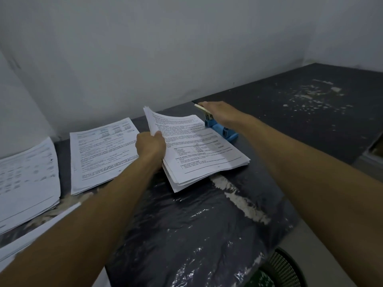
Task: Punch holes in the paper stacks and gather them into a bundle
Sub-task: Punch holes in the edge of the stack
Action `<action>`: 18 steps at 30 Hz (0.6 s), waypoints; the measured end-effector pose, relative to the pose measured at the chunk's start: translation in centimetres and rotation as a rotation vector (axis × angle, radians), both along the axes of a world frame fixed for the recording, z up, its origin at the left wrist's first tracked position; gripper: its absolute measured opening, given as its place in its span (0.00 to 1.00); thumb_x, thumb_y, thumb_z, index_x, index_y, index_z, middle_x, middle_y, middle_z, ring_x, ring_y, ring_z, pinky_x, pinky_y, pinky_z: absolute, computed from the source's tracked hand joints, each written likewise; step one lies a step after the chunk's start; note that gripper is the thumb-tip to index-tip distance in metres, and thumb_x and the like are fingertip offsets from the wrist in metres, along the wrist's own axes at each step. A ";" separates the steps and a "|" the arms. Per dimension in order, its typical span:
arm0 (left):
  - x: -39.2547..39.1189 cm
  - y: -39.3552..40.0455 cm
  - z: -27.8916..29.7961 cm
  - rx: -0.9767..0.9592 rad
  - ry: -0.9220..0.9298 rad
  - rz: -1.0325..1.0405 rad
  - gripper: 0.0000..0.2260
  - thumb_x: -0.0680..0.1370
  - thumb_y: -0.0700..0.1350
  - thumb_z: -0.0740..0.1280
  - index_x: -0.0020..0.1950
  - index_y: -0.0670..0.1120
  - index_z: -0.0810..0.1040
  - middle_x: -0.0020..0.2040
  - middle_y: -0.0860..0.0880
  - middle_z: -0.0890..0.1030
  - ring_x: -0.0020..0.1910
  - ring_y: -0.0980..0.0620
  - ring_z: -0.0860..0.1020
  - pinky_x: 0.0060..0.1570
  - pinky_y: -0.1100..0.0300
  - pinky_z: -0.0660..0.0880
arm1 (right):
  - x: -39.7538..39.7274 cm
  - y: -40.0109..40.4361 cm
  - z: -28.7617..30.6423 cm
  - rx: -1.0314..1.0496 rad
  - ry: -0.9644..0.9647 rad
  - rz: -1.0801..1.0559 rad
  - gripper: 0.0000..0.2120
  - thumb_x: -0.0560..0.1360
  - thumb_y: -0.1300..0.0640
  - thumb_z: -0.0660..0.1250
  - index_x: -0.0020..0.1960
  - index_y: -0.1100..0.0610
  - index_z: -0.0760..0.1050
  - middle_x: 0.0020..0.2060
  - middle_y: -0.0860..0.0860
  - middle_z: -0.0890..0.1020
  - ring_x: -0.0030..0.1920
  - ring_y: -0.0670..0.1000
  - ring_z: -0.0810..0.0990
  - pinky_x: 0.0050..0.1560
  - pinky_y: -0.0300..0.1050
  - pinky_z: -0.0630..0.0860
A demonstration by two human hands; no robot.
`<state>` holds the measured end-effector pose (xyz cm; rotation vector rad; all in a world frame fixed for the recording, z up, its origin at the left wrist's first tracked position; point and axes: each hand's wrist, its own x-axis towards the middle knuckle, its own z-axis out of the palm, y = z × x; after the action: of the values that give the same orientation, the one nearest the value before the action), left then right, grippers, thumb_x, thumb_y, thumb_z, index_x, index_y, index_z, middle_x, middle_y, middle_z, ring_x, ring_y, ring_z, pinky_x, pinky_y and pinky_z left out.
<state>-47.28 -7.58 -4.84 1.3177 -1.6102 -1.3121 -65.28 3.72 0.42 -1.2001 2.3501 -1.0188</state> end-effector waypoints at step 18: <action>-1.4 3.4 -2.0 0.047 0.094 0.147 0.14 0.83 0.46 0.63 0.60 0.37 0.79 0.57 0.41 0.82 0.54 0.41 0.80 0.56 0.49 0.78 | -0.4 -0.3 -0.3 0.127 -0.134 -0.061 0.29 0.77 0.34 0.51 0.62 0.54 0.75 0.44 0.50 0.76 0.45 0.53 0.76 0.34 0.46 0.66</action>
<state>-48.70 -4.16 -6.88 1.3545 -1.3998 -1.3093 -65.65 3.44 0.10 -0.9886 2.3210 -0.9225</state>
